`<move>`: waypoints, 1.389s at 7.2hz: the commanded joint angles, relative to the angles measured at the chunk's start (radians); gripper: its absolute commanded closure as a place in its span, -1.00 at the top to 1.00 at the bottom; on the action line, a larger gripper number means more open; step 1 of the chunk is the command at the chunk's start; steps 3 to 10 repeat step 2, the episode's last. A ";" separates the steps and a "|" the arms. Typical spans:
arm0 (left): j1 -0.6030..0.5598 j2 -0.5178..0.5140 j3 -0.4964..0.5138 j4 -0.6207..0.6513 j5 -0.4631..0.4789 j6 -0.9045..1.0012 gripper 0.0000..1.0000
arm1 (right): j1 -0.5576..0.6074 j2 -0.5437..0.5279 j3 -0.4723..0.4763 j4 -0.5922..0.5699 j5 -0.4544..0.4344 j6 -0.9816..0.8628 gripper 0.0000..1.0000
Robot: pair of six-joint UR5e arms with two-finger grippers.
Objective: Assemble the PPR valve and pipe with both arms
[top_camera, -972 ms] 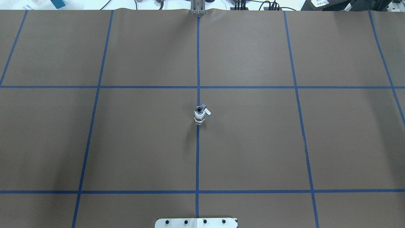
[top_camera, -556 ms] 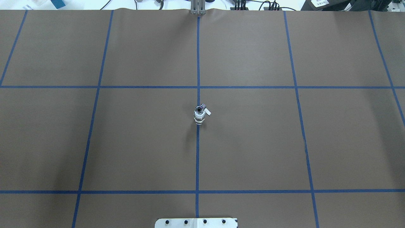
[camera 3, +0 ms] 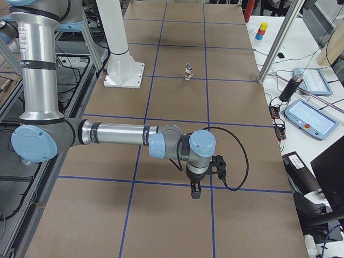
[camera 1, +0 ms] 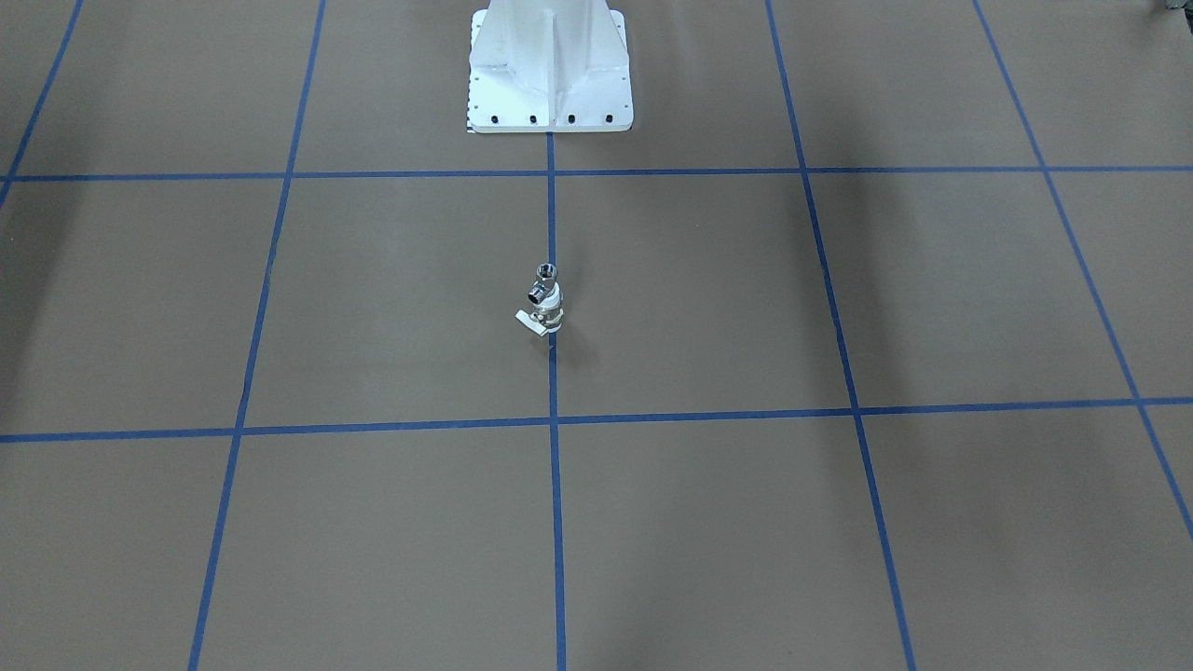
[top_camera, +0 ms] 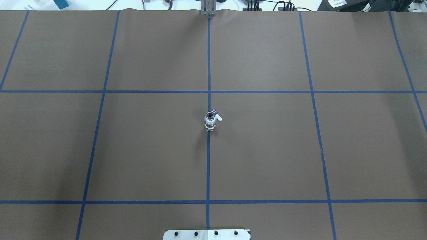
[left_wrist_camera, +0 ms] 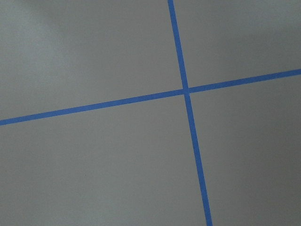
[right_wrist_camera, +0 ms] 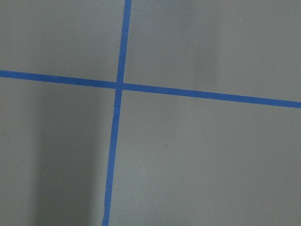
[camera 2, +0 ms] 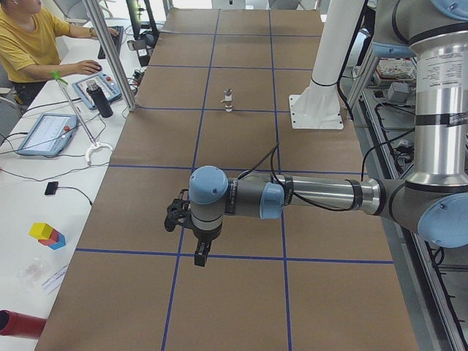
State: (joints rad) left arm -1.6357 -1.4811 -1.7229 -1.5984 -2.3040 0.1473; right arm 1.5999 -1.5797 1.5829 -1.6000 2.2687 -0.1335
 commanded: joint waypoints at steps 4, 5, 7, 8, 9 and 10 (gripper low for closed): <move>0.000 0.001 0.002 0.005 0.001 0.000 1.00 | 0.000 0.000 0.002 0.000 0.002 0.000 0.99; 0.000 0.001 0.002 0.005 0.001 0.000 1.00 | 0.000 0.000 0.002 0.000 0.002 0.000 0.99; 0.000 0.001 0.002 0.005 0.001 0.000 1.00 | 0.000 0.000 0.002 0.000 0.002 0.000 0.99; 0.000 0.001 0.002 0.005 0.001 0.000 1.00 | 0.000 0.000 0.002 0.000 0.002 0.000 0.99; 0.000 0.001 0.002 0.005 0.001 0.000 1.00 | 0.000 0.000 0.002 0.000 0.002 0.000 0.99; 0.000 0.001 0.002 0.005 0.001 0.000 1.00 | 0.000 0.000 0.002 0.000 0.002 0.000 0.99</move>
